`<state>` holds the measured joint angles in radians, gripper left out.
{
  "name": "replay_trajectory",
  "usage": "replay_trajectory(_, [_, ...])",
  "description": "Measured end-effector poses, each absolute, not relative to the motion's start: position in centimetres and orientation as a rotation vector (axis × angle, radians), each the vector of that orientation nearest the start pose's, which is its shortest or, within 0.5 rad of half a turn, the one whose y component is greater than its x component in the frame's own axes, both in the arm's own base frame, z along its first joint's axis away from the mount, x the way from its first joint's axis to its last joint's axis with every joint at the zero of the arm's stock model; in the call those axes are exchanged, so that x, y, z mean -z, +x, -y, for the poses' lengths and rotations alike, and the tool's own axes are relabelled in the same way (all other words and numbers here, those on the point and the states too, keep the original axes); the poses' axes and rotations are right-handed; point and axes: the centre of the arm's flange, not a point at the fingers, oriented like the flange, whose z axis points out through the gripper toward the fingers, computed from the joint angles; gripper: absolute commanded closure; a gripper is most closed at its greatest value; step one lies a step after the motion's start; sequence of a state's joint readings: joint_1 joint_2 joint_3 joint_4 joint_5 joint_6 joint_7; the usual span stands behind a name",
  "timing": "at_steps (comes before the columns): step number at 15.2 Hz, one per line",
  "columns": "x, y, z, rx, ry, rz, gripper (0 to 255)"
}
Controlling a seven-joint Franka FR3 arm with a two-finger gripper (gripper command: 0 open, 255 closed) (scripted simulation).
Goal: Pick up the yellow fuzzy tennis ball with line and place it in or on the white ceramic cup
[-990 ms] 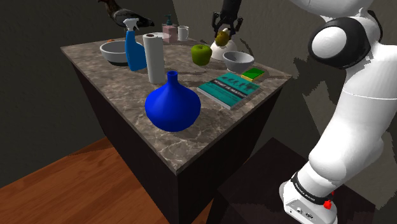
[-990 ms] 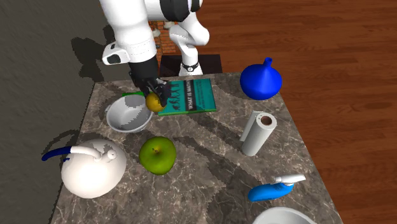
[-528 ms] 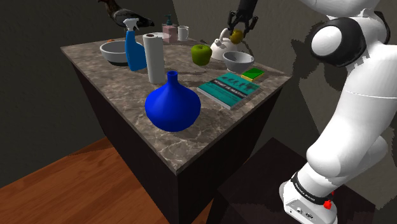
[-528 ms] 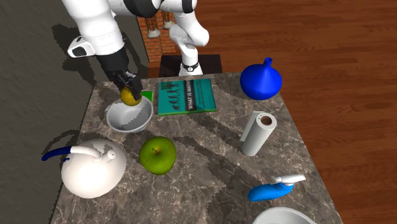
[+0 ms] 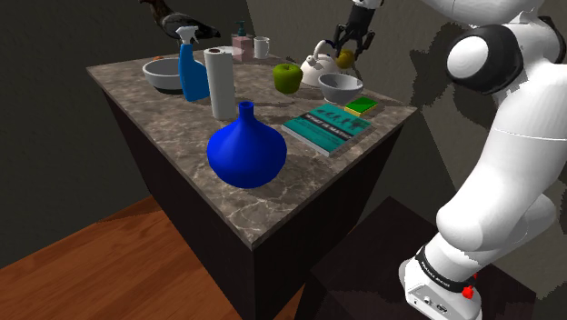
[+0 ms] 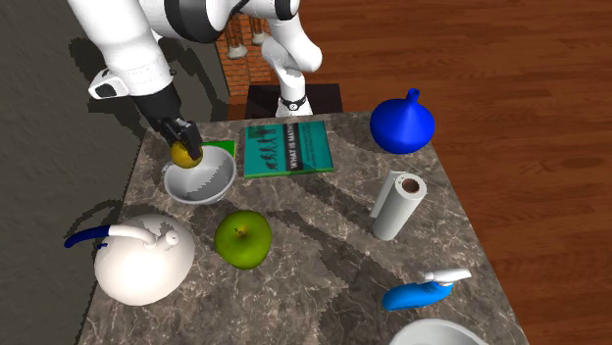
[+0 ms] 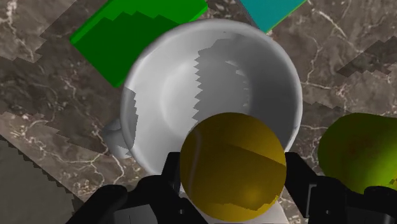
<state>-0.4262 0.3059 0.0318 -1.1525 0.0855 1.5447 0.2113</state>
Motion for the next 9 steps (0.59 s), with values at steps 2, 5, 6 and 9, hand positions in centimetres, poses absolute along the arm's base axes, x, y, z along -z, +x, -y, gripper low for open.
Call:
replay_trajectory(2, [-62.6,59.5,24.3,0.145,-2.915,-0.904,255])
replay_trajectory(5, [-61.0,59.5,24.2,0.145,-2.915,-0.904,255])
replay_trajectory(6, [-60.5,59.4,24.3,0.145,-2.915,-0.904,255])
replay_trajectory(9, [-58.9,59.5,24.2,0.145,-2.915,-0.904,255])
